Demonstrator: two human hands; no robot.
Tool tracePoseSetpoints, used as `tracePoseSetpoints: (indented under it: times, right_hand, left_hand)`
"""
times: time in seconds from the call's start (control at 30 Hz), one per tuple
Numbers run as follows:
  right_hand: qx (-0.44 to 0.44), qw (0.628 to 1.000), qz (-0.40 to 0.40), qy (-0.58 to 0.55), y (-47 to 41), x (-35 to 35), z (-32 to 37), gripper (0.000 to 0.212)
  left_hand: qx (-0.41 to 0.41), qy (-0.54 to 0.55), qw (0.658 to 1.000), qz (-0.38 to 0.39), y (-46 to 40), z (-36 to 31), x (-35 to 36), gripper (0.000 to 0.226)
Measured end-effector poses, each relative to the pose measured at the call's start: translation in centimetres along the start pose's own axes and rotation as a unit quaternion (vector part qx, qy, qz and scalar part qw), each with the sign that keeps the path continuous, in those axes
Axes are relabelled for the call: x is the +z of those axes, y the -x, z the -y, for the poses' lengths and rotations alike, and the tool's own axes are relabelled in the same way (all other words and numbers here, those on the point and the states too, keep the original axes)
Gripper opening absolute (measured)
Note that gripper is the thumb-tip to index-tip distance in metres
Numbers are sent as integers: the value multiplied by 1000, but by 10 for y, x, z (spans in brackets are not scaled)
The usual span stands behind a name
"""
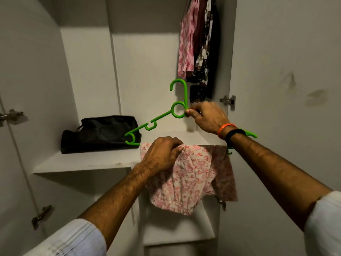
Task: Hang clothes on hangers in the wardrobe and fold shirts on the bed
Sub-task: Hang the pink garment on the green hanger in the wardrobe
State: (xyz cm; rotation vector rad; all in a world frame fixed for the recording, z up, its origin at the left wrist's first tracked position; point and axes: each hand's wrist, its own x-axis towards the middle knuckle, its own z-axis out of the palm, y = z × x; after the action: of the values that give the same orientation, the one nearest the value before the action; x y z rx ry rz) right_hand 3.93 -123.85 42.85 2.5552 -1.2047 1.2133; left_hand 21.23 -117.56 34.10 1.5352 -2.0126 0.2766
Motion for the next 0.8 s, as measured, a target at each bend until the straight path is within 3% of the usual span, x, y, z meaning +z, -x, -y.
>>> tracePoseSetpoints:
  times: [0.4,0.8]
  right_hand:
    - [-43,970,-155,182,-207,0,-31,35]
    - [-10,911,-268,313,-399,-15,-9,33]
  left_hand:
    - [45,63,991,-109,-207,84,-28,27]
    - [173,146,955,-190,-406,187,-98,24]
